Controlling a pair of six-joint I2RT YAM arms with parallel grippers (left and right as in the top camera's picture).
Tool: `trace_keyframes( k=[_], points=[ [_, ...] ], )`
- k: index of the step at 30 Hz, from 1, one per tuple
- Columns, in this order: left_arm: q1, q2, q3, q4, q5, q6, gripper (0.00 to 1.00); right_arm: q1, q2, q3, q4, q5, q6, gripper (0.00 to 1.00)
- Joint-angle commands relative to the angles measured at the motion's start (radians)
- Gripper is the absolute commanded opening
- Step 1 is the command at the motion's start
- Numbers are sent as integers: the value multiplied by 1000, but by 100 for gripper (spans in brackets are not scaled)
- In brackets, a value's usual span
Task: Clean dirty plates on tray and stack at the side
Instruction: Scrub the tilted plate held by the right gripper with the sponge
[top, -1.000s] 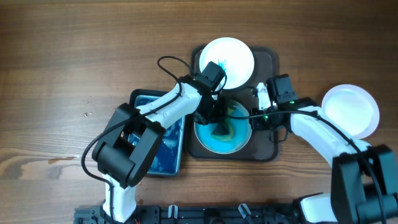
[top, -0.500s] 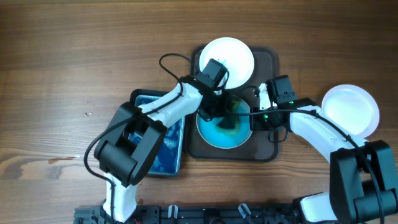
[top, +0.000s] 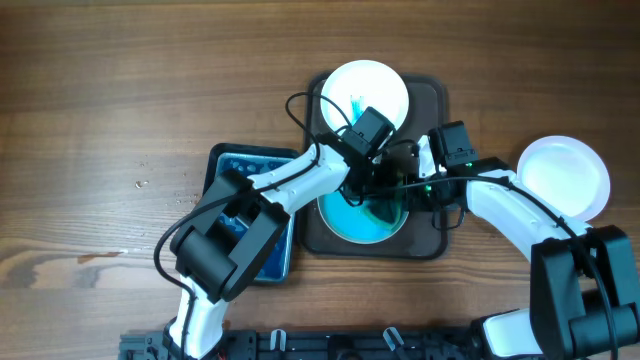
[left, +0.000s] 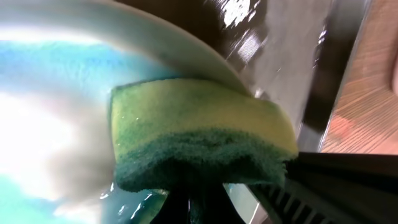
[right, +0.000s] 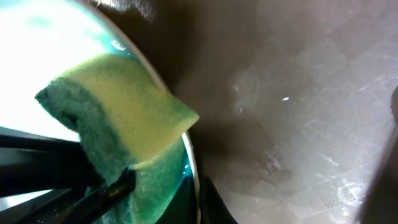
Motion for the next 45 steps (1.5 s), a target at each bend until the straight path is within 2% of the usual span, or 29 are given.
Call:
trace_keyframes(
  k=[1, 6, 9, 13, 17, 19, 25, 29, 36, 44, 45],
  points=[
    [16, 31, -23, -147, -132, 13, 4, 8, 21, -13, -1, -1, 1, 4],
    [90, -36, -18, -301, -444, 16, 4, 8, 21, -13, 0, -1, 12, 4],
    [120, -64, -18, -347, -554, 31, 4, 8, 21, -13, 0, 0, 29, 5],
    [144, -74, -18, -369, -627, 73, 4, 8, 21, -13, 3, 0, 35, 4],
    [141, -73, -18, -338, -563, 73, 4, 8, 21, -13, 2, 0, 34, 4],
    [135, -72, -18, -308, -467, 73, 4, 8, 21, -13, 3, 0, 34, 4],
    [76, -43, -21, -131, -2, 73, 4, 8, 21, -13, 4, 5, 59, 4],
    [21, -19, -21, -60, 116, 72, 4, 8, 21, -13, 10, 7, 78, 4],
    [-33, -13, -21, -82, 114, 74, 4, 8, 21, -13, 11, 7, 79, 4],
    [27, -13, -21, -301, -189, 96, 4, 8, 21, -13, 14, 7, 81, 4],
    [53, -16, -21, -347, -274, 96, 4, 8, 21, -13, 14, 7, 80, 4]
  ],
)
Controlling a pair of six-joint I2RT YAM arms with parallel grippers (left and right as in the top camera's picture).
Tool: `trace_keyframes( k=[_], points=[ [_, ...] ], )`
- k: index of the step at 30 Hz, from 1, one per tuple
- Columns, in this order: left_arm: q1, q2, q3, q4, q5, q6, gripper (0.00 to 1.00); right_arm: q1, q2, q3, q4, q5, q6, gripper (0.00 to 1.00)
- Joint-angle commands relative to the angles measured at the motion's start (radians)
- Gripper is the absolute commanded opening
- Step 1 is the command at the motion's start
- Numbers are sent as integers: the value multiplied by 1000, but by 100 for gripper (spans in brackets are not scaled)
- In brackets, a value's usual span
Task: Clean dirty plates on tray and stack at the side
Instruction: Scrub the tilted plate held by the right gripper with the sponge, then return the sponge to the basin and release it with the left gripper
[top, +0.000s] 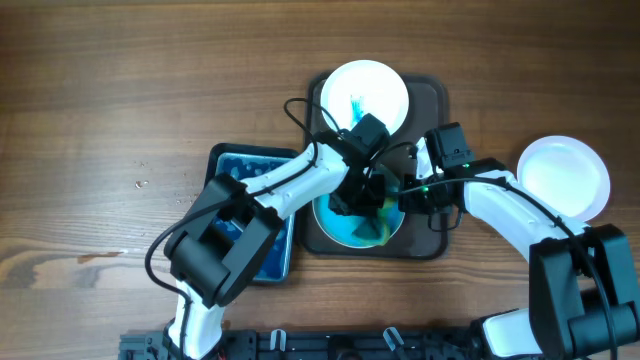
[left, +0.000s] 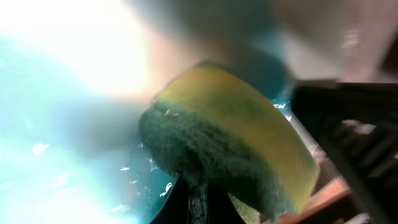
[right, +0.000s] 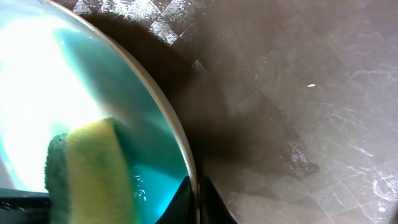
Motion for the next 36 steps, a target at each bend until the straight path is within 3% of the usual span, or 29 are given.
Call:
trace_keyframes(
  k=[1, 6, 12, 20, 23, 26, 31, 36],
  points=[
    [56, 18, -26, -111, -260, 23, 4, -3, 19, -11, 10, 33, 12, 4],
    [123, -1, -26, -167, -422, 23, 4, -3, 19, -11, 11, 33, 15, 4],
    [166, -76, -26, -154, -430, 10, 4, -3, 19, -11, 11, 33, 16, 5],
    [177, -263, -22, -83, -84, 12, 4, -3, 19, -11, 10, 33, 15, 4],
    [204, -343, -22, -108, -74, 25, 4, -3, 19, -11, 10, 33, 13, 4],
    [265, -410, -22, -177, -109, 76, 4, -3, 19, -11, 10, 33, 7, 4],
    [396, -424, -31, -335, -351, 83, 4, -3, 19, -11, 25, 34, -24, 4],
    [500, -423, -159, -248, -374, 82, 4, -3, 19, -11, 82, 37, -44, 5]
  ],
)
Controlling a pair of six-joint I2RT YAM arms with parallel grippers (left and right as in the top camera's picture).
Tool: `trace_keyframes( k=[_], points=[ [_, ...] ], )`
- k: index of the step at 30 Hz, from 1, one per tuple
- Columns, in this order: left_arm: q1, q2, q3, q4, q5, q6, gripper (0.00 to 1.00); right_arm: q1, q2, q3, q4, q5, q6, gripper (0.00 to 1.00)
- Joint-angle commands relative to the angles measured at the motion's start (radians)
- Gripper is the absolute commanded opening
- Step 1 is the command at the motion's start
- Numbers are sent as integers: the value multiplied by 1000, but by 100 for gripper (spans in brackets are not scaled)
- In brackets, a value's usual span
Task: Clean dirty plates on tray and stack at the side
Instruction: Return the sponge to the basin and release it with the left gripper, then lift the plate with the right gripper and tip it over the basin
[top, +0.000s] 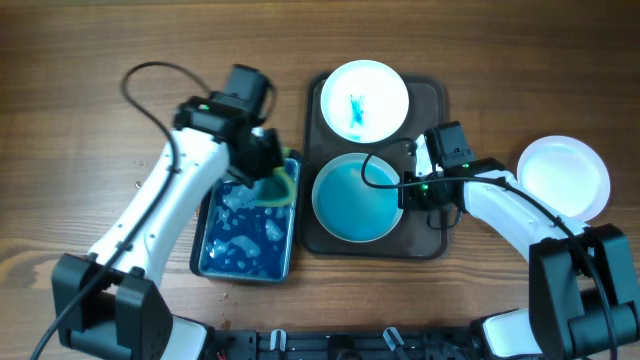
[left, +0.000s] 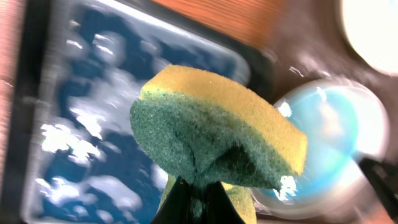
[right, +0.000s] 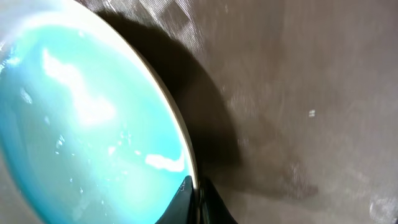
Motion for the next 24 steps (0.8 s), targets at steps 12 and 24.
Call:
trace_keyframes(
  k=[12, 24],
  points=[
    [98, -26, -242, 180, -8, 9, 76, -5, -53, 83, -172, 111, -2, 4],
    [334, -235, -112, 55, 72, 7, 100, 109, -113, 441, -492, 111, -106, 4]
  ],
)
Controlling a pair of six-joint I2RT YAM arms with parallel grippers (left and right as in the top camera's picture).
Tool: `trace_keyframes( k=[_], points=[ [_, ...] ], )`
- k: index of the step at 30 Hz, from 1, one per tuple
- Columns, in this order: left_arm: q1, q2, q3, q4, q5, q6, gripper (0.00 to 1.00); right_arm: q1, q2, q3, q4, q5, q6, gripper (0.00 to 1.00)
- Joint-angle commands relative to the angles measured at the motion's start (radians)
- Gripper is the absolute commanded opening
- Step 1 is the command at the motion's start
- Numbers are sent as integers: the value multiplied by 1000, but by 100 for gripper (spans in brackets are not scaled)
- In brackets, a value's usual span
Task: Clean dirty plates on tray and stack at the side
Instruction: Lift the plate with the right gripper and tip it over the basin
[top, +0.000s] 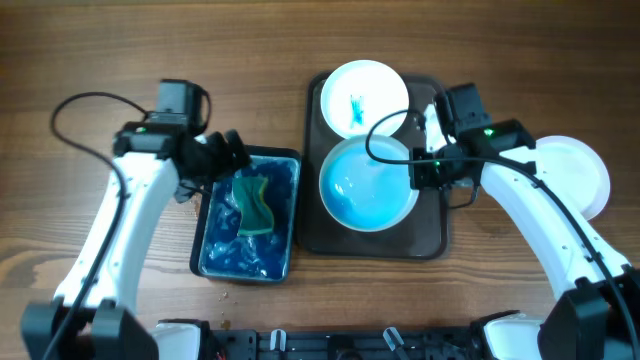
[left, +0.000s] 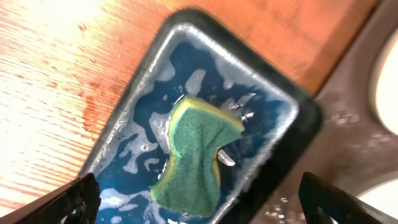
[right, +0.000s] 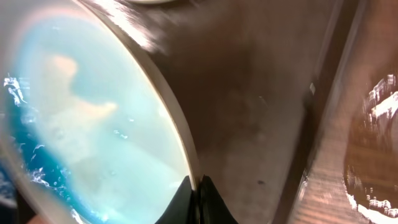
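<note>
My right gripper (top: 418, 172) is shut on the right rim of the plate coated in blue soapy water (top: 368, 185), holding it raised over the brown tray (top: 430, 238). The right wrist view shows that rim pinched between the jaws (right: 196, 186). A white plate with a blue smear (top: 364, 97) lies at the tray's back. The green-and-yellow sponge (top: 255, 205) lies loose in the soapy basin (top: 213, 262). My left gripper (top: 228, 152) hangs open above the basin's back left, its fingers wide on either side of the sponge (left: 199, 158).
A clean white plate (top: 585, 175) rests on the wooden table to the right of the tray. The basin sits against the tray's left edge. Cables loop from both arms over the table.
My left gripper has opened and the sponge now lies in the basin; the arm sits farther left. My right gripper has raised the blue plate and shifted it toward the tray's back.
First my left gripper pressed the sponge on the blue plate's right side while my right gripper held the rim. Then the sponge was at the plate's lower middle. Later it hung over the basin. Now it lies there, released, and the plate is lifted.
</note>
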Motion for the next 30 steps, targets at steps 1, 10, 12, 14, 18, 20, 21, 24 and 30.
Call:
trace_keyframes(
  k=[1, 10, 12, 14, 18, 20, 21, 24, 30],
  points=[
    [123, -92, 25, -11, 88, 3, 100, 100, -16, 86, 18, 15, -21, 4],
    [320, -171, 25, -41, 145, 4, 100, 436, 39, 110, 290, 288, 41, 4],
    [321, -170, 25, -42, 145, 4, 100, 507, 62, 110, 350, 410, 39, 4],
    [321, -170, 25, -42, 145, 4, 100, 569, 74, 110, 396, 531, 39, 4],
    [321, -170, 25, -41, 145, 4, 100, 671, 71, 110, 452, 771, 39, 4],
    [321, -170, 25, -41, 145, 4, 100, 708, 71, 110, 470, 870, 26, 4],
    [321, -170, 25, -41, 145, 4, 100, 729, 70, 110, 476, 923, 20, 4],
    [321, -170, 25, -41, 145, 4, 100, 785, 68, 110, 494, 1018, -40, 4],
    [321, -170, 25, -41, 145, 4, 100, 866, 67, 110, 530, 1186, -147, 4]
  ],
)
